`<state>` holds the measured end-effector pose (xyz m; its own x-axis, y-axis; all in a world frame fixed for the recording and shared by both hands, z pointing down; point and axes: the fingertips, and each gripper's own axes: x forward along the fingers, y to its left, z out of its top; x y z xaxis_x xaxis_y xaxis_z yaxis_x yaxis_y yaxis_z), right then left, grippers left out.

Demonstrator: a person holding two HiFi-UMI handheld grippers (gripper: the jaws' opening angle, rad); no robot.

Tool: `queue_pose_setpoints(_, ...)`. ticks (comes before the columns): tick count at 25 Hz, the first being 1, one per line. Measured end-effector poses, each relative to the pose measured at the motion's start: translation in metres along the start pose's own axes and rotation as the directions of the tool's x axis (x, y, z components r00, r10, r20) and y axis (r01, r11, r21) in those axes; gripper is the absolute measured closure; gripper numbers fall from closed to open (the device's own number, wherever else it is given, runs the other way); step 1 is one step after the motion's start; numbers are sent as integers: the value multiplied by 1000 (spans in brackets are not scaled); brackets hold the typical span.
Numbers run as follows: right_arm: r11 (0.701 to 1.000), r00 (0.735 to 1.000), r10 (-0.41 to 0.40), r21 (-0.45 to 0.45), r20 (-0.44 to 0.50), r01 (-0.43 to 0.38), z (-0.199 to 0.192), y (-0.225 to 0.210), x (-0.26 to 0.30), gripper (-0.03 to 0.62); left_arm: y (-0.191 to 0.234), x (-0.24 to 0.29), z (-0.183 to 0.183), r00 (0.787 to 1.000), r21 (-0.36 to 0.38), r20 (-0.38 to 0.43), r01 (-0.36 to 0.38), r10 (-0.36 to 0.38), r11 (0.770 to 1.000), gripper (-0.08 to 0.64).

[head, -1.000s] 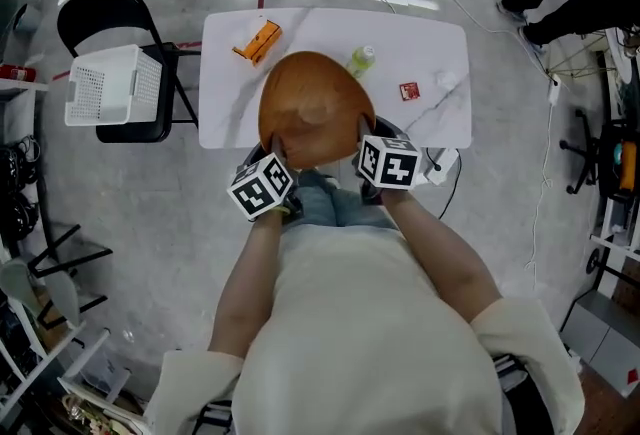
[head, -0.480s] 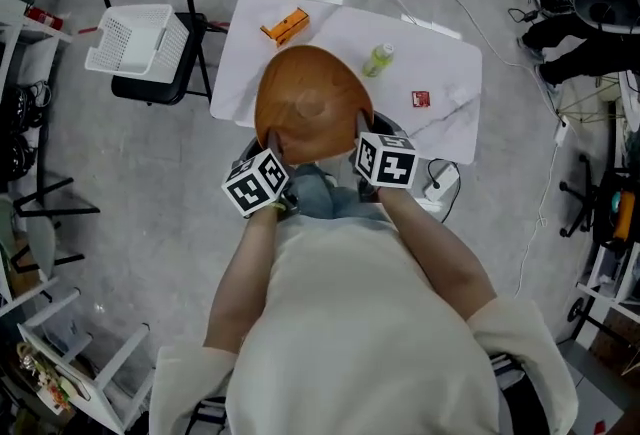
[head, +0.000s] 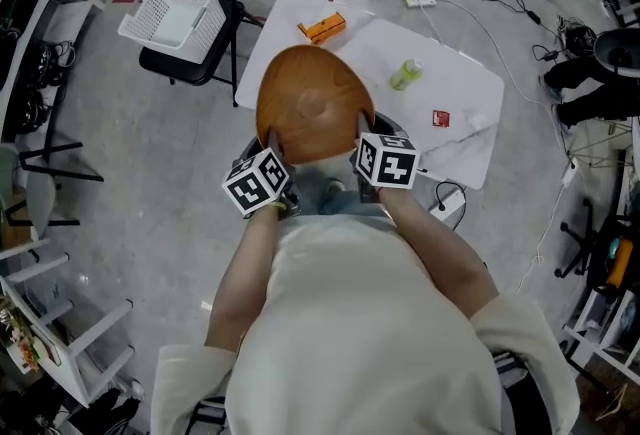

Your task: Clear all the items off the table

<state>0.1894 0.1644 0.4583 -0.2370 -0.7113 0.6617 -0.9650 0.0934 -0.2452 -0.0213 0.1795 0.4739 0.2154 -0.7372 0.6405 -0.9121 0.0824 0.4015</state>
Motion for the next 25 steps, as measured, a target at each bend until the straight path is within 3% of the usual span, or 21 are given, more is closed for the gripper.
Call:
queue_pose_setpoints(12,998,999,33,-54,-29,-35,13,93,49,561,88,-1,49,1000,-30,9,-29,29,999,522)
queue_pose_setpoints(25,996,998,61,-59,-16,-62,48,227,113,562,205,-1,144,999,-30,38,-28,29,999,522)
